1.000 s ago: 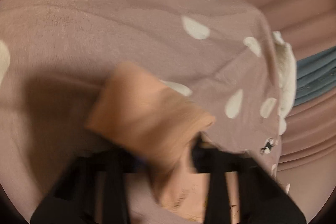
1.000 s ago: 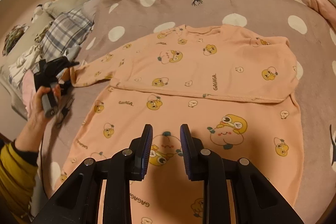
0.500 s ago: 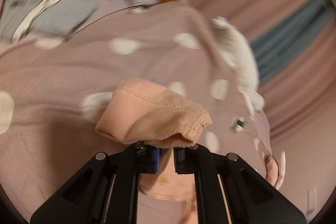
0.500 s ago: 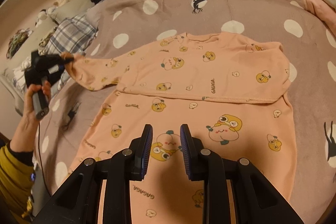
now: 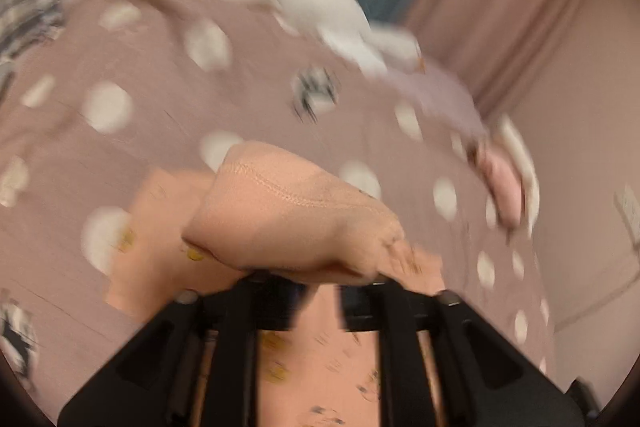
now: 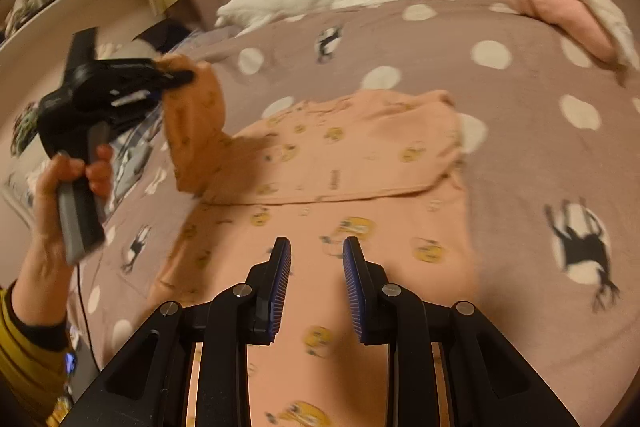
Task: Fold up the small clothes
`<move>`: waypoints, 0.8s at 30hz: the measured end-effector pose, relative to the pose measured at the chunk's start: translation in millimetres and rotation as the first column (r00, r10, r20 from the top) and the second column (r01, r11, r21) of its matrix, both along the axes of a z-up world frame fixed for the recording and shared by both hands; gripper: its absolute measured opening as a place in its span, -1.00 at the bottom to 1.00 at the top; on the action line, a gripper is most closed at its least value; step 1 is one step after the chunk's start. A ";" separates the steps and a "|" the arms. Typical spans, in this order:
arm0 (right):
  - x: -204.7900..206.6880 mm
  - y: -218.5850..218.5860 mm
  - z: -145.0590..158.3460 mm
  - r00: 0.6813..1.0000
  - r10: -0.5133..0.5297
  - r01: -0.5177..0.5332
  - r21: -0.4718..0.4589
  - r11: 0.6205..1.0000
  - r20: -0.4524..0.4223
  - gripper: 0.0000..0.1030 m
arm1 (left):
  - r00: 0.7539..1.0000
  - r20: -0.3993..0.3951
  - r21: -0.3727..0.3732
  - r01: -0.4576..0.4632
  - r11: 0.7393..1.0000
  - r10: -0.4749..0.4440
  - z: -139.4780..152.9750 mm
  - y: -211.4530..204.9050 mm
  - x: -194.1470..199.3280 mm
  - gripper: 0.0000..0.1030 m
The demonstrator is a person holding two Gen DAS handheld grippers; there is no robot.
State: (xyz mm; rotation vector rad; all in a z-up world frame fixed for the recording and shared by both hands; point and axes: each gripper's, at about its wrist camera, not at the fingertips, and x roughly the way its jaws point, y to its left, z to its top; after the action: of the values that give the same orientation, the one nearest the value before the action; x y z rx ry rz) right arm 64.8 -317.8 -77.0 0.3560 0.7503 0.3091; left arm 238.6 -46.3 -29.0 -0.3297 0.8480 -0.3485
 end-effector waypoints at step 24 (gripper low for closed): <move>95.2 86.3 9.1 0.967 0.248 -0.231 -0.215 0.949 0.059 -0.33 | 0.973 -0.140 0.064 -0.173 0.983 0.181 -84.3 143.9 -101.0 0.76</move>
State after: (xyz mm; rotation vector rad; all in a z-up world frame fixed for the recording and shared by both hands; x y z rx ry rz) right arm 160.0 -231.5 -67.9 0.0531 0.7345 0.4687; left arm 137.7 97.6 -113.2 -0.3834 0.9617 -0.1370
